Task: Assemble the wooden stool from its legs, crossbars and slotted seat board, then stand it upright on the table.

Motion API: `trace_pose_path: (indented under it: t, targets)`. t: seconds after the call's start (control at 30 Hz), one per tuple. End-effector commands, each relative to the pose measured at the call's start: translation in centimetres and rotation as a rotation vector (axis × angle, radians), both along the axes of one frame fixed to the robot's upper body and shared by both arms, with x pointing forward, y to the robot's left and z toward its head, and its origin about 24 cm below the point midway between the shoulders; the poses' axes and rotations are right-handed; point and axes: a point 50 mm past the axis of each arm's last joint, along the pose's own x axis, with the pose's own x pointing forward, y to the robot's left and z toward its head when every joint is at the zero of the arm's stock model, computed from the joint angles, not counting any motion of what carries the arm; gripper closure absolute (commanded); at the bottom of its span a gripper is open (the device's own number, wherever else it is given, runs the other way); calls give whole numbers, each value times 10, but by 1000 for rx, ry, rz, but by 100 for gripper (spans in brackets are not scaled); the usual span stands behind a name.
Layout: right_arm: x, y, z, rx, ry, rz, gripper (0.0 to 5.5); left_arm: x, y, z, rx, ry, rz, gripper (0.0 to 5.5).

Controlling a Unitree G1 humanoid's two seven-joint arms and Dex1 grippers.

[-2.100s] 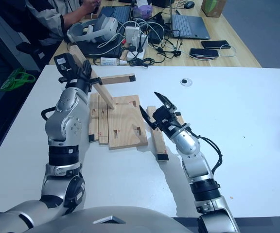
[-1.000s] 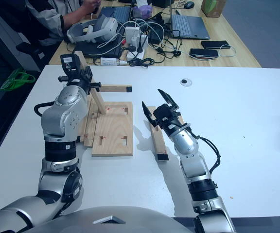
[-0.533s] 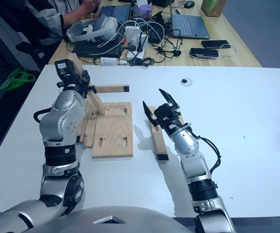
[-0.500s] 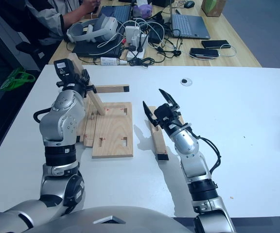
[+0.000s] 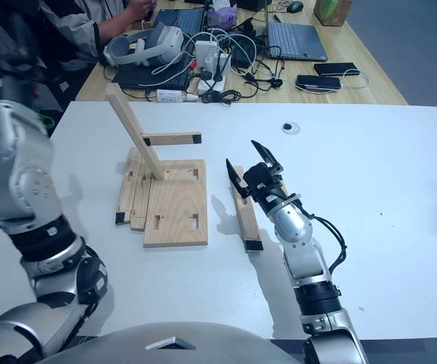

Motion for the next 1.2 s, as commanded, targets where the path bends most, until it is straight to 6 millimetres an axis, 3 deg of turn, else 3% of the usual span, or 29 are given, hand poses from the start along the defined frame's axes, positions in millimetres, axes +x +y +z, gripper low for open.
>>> trace_pose_path:
  t: [0.03,0.13,0.2,0.3,0.63,0.8,1.2]
  targets:
    - [-1,-4,-5,107,78,-83,201,-6,31,-70,-68,370,60,215]
    - [0,-4,-10,162,142,-120,201,-16,4,-136,-79,706,-92,215]
    - [1,-5,-10,181,165,-141,201,-24,-23,-159,-109,826,-228,215]
    - [3,-6,-11,199,190,-156,201,-35,-47,-177,-129,945,-356,215]
    - [3,4,-14,279,239,-194,201,-58,-71,-201,-110,1099,-565,215]
    - [4,3,-15,278,241,-204,201,-66,-62,-214,-129,1150,-537,215]
    - [4,3,-17,275,244,-216,201,-69,-52,-222,-89,1186,-493,215]
